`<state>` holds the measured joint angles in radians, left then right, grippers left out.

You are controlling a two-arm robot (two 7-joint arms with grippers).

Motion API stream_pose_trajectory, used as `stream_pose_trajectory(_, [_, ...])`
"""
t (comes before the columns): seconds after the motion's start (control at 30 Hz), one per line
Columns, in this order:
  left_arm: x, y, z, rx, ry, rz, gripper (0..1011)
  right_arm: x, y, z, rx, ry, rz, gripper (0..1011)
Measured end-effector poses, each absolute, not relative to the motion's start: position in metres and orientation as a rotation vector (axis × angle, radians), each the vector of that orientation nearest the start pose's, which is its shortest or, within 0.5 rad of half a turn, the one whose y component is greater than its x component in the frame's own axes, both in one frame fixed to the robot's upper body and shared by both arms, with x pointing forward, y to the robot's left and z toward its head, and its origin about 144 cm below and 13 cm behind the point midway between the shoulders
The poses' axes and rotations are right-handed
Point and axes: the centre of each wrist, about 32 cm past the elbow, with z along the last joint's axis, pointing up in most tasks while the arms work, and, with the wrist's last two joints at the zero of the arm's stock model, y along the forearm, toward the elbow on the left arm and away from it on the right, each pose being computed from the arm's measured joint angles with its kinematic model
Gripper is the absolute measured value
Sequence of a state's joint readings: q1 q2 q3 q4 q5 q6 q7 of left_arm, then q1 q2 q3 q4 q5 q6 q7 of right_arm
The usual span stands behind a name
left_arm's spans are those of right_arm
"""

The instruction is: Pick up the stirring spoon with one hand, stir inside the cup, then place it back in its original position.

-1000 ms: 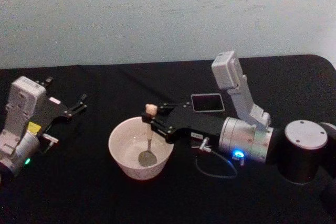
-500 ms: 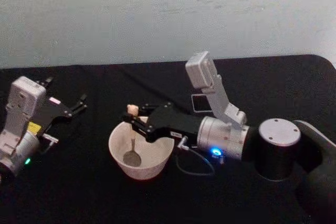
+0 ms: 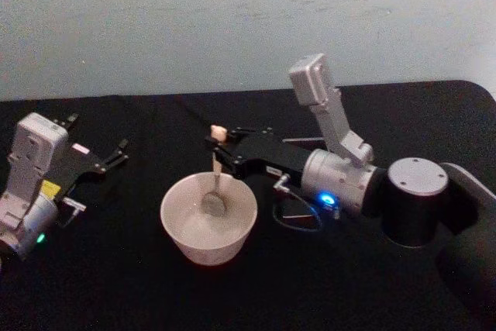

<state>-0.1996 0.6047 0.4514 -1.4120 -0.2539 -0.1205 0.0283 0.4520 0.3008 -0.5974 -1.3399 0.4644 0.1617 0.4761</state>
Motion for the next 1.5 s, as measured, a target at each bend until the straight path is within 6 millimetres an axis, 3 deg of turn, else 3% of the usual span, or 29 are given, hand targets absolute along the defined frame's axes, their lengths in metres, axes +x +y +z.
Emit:
stream_pose_trajectory(0.33, [0.489,0.31,1.14,0.304,-0.285,1.248,1002,0.526,-0.195,1.187,-0.128,0.111,-0.587,212])
stream_pose_trajectory(0.67, [0.489,0.31,1.14,0.304,-0.285,1.248,1001,0.511,-0.202,1.193,-0.102,0.144,-0.532,212])
stream_pose_trajectory(1.03, [0.489,0.31,1.14,0.304,-0.285,1.248,1001,0.503,-0.192,1.194,-0.109,0.156,-0.481,212])
stream_pose_trajectory(1.5, [0.489,0.31,1.14,0.304,-0.285,1.248,1001,0.516,-0.183,1.204,-0.073,0.15,-0.541,212])
